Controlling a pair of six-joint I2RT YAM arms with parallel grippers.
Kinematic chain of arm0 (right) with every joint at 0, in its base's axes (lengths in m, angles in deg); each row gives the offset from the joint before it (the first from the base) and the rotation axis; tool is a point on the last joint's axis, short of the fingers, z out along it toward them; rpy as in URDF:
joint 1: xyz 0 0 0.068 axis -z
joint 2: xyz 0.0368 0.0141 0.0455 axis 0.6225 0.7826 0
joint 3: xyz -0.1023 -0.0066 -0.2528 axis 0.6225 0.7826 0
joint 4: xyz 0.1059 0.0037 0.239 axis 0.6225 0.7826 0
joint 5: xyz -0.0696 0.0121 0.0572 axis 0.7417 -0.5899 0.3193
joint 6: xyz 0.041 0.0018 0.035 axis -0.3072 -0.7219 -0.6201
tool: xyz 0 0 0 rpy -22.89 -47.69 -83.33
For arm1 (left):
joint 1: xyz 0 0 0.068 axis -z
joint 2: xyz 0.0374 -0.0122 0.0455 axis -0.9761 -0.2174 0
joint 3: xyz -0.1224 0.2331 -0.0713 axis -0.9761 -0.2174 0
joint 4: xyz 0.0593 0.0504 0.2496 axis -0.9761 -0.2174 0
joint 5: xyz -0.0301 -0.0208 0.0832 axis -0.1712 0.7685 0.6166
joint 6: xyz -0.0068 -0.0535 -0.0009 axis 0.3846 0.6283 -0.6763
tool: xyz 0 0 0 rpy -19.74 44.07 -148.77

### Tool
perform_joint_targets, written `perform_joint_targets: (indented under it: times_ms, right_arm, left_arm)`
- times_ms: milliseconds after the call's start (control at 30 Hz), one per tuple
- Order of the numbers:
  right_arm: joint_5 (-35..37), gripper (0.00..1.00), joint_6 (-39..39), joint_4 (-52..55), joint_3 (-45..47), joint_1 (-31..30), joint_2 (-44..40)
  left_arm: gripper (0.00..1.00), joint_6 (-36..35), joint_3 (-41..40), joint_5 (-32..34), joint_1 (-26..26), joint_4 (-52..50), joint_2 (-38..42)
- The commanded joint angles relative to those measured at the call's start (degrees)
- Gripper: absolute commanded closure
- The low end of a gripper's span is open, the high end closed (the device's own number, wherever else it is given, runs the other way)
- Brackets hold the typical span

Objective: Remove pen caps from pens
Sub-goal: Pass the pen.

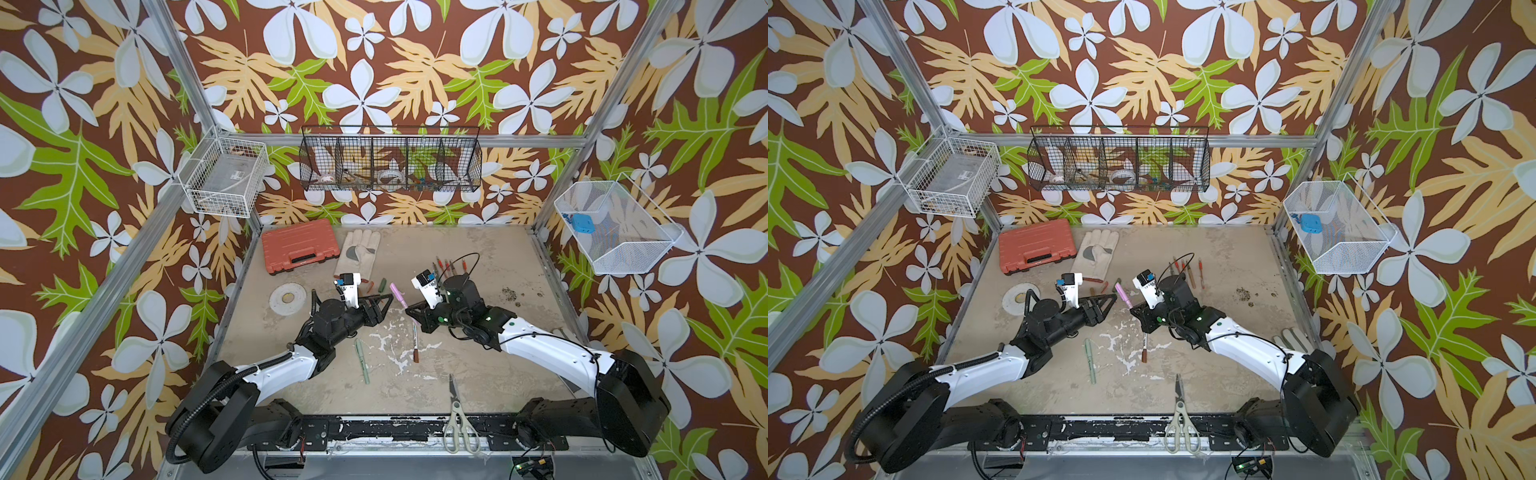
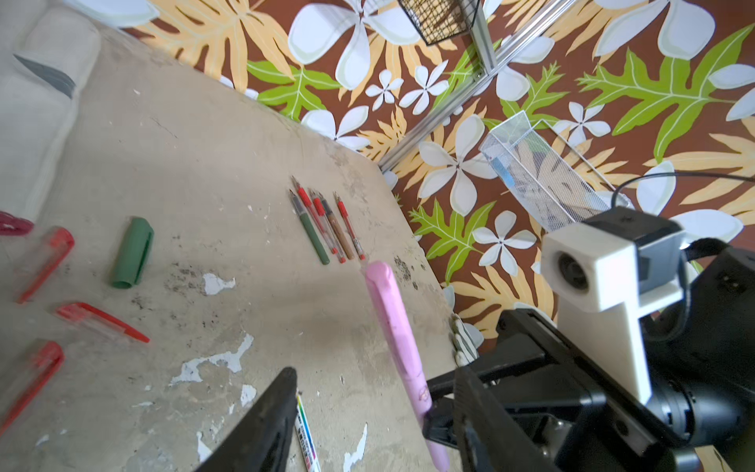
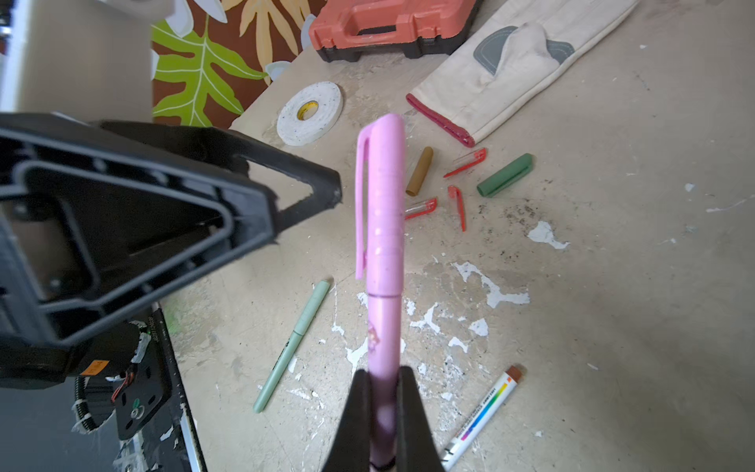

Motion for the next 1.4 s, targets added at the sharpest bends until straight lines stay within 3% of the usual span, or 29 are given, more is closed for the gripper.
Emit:
perform_joint_targets:
  times_ms: [0,267,400,700,1067,1167,1267,1300,1367]
  right_arm:
    - [-2.96,0.99,0.9,-2.74,0.17,-0.13,0.22]
    - [-7.17,0.99,0.85,-4.83,1.46,-0.65,0.84]
    - [-6.66,0.99,1.72,-5.09,1.43,-2.17,0.64]
    - [-6.54,0.99,2.26,-5.49,0.99,-4.43,0.84]
    - [-5.74,0.98,3.22,-5.78,0.72,-6.2,0.77]
    - [-5.45,0.98,3.36,-5.67,0.72,-6.2,0.84]
    - [-4.97,0.96,3.51,-5.37,0.71,-6.19,0.93]
    - [-4.62,0.93,3.64,-5.46,0.66,-6.23,0.94]
    - [-3.96,0.77,4.18,-4.99,0.57,-6.2,0.8]
  left_arm:
    - [0.4,0.09,0.17,-4.54,-0.21,6.32,-0.68]
    - [0.4,1.37,-2.63,-3.65,-0.16,8.72,2.18]
    - [0.49,1.26,-2.25,0.46,-0.17,3.81,3.07]
    - [0.62,-0.17,-2.29,2.38,-0.12,0.8,5.92]
    - [0.67,0.63,-1.54,-0.39,-0.15,2.17,3.03]
    - [0.76,0.66,-1.72,-0.29,-0.12,2.45,3.02]
    - [0.94,-0.01,-2.02,-0.69,-0.17,3.15,3.59]
    - [1.0,-0.27,-2.2,-1.0,-0.17,3.62,3.81]
    - [1.0,-0.93,-2.64,-1.25,-0.16,4.27,4.34]
